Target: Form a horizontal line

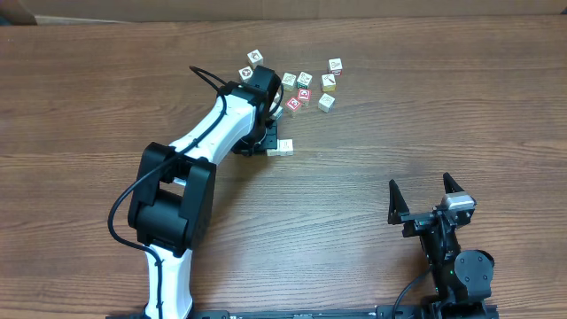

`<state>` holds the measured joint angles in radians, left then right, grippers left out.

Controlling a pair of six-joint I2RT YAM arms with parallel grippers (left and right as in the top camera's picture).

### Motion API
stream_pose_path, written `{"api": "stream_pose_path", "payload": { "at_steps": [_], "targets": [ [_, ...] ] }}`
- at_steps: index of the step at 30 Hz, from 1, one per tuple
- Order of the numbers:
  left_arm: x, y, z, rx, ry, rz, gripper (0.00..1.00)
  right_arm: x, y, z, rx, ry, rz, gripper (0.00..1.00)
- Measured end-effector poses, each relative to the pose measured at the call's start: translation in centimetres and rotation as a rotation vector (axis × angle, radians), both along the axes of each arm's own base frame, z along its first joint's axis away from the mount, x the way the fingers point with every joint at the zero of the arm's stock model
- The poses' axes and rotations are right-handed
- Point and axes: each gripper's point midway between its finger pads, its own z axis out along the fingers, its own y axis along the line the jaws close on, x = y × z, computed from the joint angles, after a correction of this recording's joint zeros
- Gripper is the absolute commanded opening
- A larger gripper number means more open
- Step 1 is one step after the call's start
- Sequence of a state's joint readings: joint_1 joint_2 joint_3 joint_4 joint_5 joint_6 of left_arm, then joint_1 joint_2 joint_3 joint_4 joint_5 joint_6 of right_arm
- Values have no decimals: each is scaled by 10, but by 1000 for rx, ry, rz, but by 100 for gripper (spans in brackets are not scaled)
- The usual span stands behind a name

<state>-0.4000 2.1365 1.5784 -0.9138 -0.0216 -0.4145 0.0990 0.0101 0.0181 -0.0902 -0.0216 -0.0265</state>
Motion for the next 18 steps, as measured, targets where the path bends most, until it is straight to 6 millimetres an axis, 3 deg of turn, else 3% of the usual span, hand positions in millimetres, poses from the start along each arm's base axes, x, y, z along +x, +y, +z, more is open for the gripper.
{"api": "stream_pose_path", "payload": {
  "at_steps": [6, 18],
  "targets": [
    [2, -10, 1, -12, -20, -19, 4, 0, 0, 0, 0, -1, 0, 100],
    [2, -13, 1, -14, -24, -24, 4, 0, 0, 0, 0, 0, 0, 100]
  ]
}}
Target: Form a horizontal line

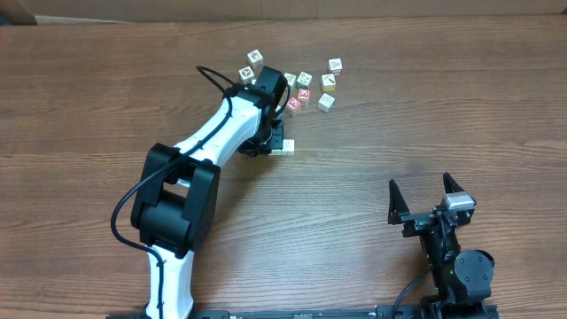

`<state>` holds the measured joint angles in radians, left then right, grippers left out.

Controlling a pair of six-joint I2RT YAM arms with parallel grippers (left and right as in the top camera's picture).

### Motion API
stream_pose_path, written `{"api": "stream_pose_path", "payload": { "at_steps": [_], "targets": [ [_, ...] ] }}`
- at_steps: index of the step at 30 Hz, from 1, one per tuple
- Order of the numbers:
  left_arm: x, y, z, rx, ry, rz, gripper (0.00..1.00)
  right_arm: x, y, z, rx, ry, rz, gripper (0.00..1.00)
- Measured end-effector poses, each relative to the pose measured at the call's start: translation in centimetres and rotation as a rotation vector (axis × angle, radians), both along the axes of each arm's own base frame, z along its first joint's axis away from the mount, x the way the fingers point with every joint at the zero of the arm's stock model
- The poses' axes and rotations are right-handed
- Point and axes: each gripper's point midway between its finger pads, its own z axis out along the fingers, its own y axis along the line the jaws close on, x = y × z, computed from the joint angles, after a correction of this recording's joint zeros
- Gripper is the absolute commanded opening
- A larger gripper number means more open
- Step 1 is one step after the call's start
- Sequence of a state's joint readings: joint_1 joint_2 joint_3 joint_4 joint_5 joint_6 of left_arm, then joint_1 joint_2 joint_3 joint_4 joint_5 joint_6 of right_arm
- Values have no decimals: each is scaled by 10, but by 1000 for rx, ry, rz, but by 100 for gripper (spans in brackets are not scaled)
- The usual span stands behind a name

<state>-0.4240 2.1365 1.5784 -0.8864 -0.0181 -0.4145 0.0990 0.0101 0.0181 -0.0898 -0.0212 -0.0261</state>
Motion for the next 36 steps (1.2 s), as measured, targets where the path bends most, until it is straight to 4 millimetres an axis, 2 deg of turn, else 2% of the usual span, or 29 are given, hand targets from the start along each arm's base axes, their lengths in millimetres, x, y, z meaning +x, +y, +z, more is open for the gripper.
{"api": "stream_pose_path", "payload": {
  "at_steps": [36],
  "targets": [
    [-8, 1, -1, 6, 31, -3, 4, 0, 0, 0, -1, 0, 0, 100]
  ]
}}
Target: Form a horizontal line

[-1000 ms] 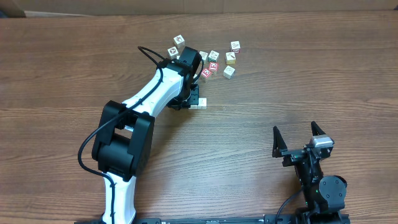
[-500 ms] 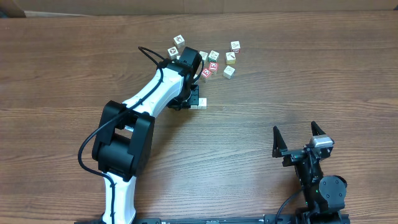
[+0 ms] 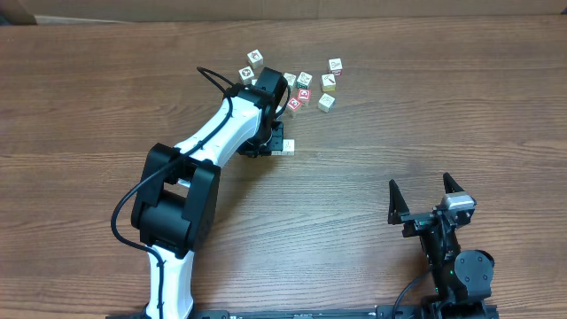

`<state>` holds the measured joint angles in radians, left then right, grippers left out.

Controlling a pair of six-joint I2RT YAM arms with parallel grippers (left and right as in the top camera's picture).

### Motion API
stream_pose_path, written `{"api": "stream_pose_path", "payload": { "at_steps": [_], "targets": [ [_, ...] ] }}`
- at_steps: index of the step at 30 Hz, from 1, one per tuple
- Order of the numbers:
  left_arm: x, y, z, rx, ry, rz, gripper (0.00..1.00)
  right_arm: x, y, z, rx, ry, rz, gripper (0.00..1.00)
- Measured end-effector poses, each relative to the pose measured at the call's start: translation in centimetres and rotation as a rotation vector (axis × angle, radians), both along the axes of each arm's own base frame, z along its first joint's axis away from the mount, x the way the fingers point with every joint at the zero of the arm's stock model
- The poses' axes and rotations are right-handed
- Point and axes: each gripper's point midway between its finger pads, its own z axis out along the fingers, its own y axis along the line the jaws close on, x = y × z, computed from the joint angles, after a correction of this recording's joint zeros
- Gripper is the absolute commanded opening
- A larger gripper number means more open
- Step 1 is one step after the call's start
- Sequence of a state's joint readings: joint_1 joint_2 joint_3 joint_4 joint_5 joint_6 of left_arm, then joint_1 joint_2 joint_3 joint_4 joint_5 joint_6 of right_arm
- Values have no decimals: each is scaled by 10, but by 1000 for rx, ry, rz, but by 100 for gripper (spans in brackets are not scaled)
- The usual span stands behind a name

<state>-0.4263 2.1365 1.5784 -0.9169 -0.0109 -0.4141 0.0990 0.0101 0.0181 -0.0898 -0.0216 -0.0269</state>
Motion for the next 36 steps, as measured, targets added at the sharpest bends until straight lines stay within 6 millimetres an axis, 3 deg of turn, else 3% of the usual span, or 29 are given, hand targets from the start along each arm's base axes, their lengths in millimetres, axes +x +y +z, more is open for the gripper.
{"api": "stream_pose_path", "payload": {
  "at_steps": [9, 19, 27, 36],
  "targets": [
    [-32, 9, 4, 54, 132, -33, 4, 0, 0, 0, 0, 0, 0, 100],
    [-39, -44, 21, -133, 147, -181, 4, 0, 0, 0, 0, 0, 0, 100],
    [-49, -84, 20, -96, 73, -280, 4, 0, 0, 0, 0, 0, 0, 100],
    [-44, -85, 20, 12, -6, -303, 4, 0, 0, 0, 1, -1, 0, 100]
  ]
}}
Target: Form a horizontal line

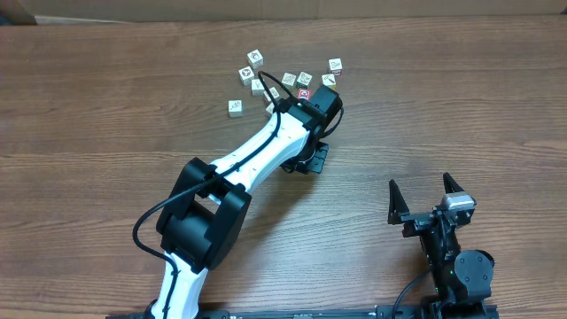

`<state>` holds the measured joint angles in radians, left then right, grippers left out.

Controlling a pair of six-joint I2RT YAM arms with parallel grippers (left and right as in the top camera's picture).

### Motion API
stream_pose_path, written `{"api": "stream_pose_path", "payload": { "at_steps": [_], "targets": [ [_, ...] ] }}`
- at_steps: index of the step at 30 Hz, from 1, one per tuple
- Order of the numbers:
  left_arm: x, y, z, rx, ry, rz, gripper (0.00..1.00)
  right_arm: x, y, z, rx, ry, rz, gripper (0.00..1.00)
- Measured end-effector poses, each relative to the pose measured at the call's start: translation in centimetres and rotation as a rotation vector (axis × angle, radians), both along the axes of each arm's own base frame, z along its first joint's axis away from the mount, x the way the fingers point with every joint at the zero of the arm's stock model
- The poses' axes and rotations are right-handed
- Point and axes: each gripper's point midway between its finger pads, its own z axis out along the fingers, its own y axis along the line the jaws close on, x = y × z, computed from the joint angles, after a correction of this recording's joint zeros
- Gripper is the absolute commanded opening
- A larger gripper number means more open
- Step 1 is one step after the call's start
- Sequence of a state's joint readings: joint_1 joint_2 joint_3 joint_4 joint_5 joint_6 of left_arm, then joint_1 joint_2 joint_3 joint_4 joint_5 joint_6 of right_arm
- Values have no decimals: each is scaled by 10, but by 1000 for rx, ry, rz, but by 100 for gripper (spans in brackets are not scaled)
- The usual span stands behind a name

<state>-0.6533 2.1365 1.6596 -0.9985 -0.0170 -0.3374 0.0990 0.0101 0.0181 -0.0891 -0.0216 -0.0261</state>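
Observation:
Several small lettered cubes lie scattered at the far middle of the table in the overhead view, among them a white one (255, 58), one at the left (235, 107), a red-faced one (306, 92) and one at the right (335, 65). My left arm reaches across to the cluster's right side, its wrist over the cubes there. The left gripper (310, 159) shows only as a dark block below the wrist, and its fingers are hidden. The right gripper (420, 182) rests near the front right, open and empty.
The wooden table (461, 106) fills the view. A black cable (270, 89) loops off the left wrist over the cubes. The left arm's base and elbow (199, 226) stand at the front left.
The left arm has swung right, from the cluster's left side to its right side. Two cubes on the left now show. The cube by its gripper is no longer seen. The right arm is unchanged.
The left gripper was low beside a lone cube just in front of the cluster. At the two later moments it stood a little further right, still at that cube. Now the arm lies over that place, further right, and the cube is hidden.

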Motion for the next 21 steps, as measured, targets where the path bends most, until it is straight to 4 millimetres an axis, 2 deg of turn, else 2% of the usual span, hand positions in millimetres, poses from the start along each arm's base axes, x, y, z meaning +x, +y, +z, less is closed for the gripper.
{"api": "stream_pose_path", "payload": {
  "at_steps": [13, 21],
  "targets": [
    [7, 9, 1, 50, -38, 6, 4, 0, 0, 0, 0, 0, 0, 100],
    [3, 14, 0, 73, -27, 6, 4, 0, 0, 0, 0, 1, 0, 100]
  ]
}}
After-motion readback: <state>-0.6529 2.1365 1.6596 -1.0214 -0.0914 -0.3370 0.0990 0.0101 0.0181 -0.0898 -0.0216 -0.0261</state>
